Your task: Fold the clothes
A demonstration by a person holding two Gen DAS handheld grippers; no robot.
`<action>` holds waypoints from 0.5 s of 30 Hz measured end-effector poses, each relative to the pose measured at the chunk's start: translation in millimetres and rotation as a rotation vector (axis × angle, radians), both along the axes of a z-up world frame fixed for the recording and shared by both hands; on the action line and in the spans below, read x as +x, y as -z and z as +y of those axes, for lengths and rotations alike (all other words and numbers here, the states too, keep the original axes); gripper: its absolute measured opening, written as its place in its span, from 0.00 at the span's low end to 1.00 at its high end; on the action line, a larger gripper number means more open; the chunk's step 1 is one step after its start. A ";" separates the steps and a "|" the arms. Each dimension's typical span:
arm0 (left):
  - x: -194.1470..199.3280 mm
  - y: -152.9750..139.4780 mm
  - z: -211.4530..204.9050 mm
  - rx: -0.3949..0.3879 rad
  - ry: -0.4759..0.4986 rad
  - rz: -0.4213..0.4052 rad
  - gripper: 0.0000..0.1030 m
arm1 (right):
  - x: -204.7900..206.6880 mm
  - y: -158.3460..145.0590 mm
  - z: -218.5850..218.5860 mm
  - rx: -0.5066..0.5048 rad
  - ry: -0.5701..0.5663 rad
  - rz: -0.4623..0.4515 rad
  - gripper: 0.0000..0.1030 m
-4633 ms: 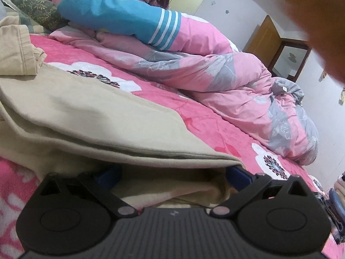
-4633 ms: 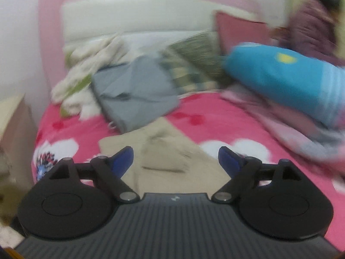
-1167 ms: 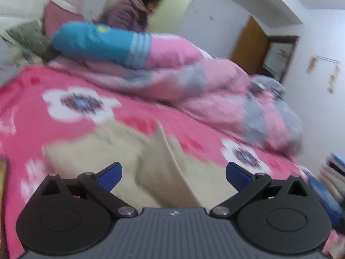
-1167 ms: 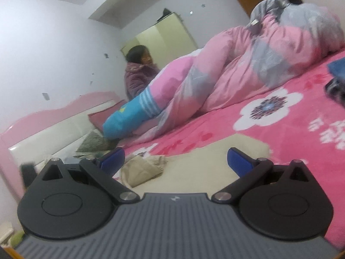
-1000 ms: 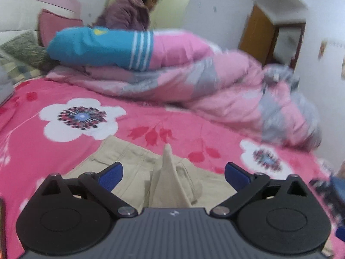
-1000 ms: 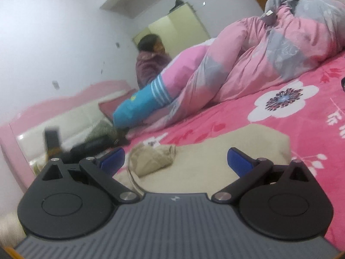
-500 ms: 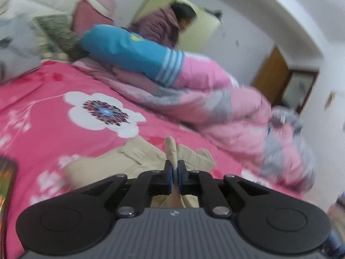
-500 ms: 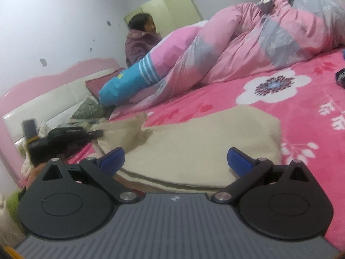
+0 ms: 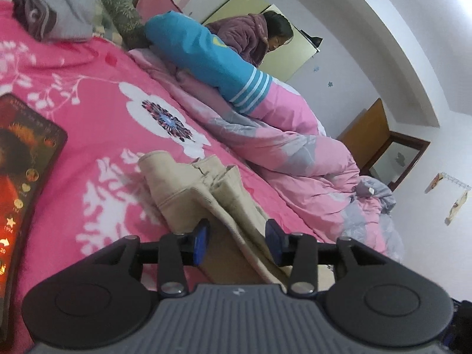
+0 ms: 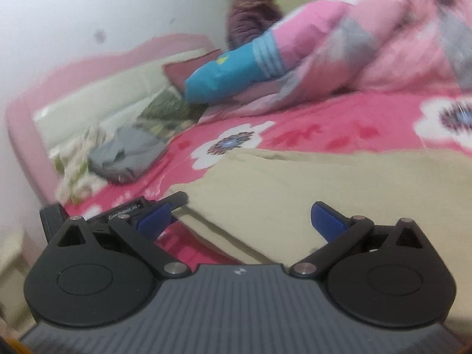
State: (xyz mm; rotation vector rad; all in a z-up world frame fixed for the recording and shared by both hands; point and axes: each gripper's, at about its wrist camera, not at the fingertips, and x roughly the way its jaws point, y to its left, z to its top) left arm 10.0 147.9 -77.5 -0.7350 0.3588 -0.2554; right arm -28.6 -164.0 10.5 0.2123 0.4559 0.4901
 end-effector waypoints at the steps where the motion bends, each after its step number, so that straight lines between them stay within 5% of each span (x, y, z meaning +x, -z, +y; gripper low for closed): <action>1: 0.5 2.2 3.0 -0.019 0.002 -0.001 0.40 | 2.5 -2.4 13.4 -0.067 -0.019 -0.029 0.96; 7: 0.0 10.7 17.8 -0.097 0.001 -0.014 0.37 | 18.5 0.8 77.4 -0.406 -0.117 -0.140 0.74; 15: -1.9 12.6 22.9 -0.123 0.016 -0.027 0.26 | 45.3 12.5 114.2 -0.562 -0.205 -0.143 0.52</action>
